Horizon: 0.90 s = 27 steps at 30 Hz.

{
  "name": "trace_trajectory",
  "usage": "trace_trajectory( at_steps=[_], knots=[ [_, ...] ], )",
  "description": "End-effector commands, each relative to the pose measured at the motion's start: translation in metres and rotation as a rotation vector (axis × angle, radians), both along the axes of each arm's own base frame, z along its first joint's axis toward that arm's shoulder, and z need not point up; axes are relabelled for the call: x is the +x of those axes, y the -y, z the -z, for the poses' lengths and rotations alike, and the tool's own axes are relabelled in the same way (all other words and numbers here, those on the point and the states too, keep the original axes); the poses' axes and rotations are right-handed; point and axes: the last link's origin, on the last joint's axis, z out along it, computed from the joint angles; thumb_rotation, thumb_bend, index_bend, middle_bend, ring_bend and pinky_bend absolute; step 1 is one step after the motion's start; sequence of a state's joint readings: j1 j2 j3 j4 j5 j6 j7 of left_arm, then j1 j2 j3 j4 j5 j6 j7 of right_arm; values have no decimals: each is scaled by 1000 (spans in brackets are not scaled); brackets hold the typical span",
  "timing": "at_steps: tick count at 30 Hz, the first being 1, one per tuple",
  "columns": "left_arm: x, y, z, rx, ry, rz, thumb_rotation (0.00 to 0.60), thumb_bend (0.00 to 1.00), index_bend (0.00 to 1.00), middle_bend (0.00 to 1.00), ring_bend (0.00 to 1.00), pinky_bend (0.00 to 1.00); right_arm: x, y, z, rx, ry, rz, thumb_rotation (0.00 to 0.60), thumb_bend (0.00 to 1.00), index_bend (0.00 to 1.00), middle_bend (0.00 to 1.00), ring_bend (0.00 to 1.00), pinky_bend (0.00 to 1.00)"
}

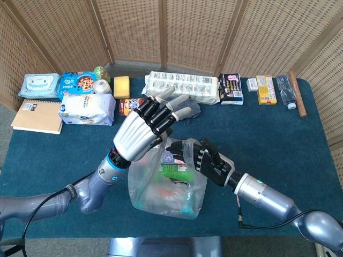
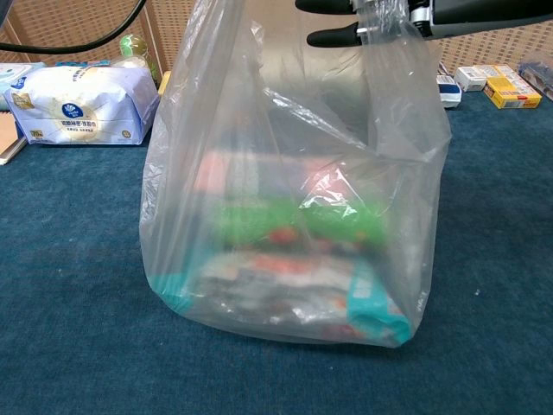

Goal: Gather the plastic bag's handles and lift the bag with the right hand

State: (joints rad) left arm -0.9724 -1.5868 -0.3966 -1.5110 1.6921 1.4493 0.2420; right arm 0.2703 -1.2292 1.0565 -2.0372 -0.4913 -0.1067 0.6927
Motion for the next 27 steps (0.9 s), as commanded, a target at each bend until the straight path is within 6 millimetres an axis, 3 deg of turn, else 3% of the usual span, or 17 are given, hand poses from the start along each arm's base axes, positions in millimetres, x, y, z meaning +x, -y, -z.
trace_trajectory(
  at_steps=[1,10,27],
  knots=[
    [2,0,2,-5,-4,-2,600,114,172,170,73,256,2,0,1,2,2,-1,176,140,228,196,77,0],
    [7,1,9,-12,-23,6,600,114,169,170,71,256,7,0,2,12,22,-3,177,141,215,196,88,9],
    [16,-1,13,-18,-26,16,600,114,167,170,70,256,16,-2,5,42,59,-5,170,142,206,212,116,125]
  ],
)
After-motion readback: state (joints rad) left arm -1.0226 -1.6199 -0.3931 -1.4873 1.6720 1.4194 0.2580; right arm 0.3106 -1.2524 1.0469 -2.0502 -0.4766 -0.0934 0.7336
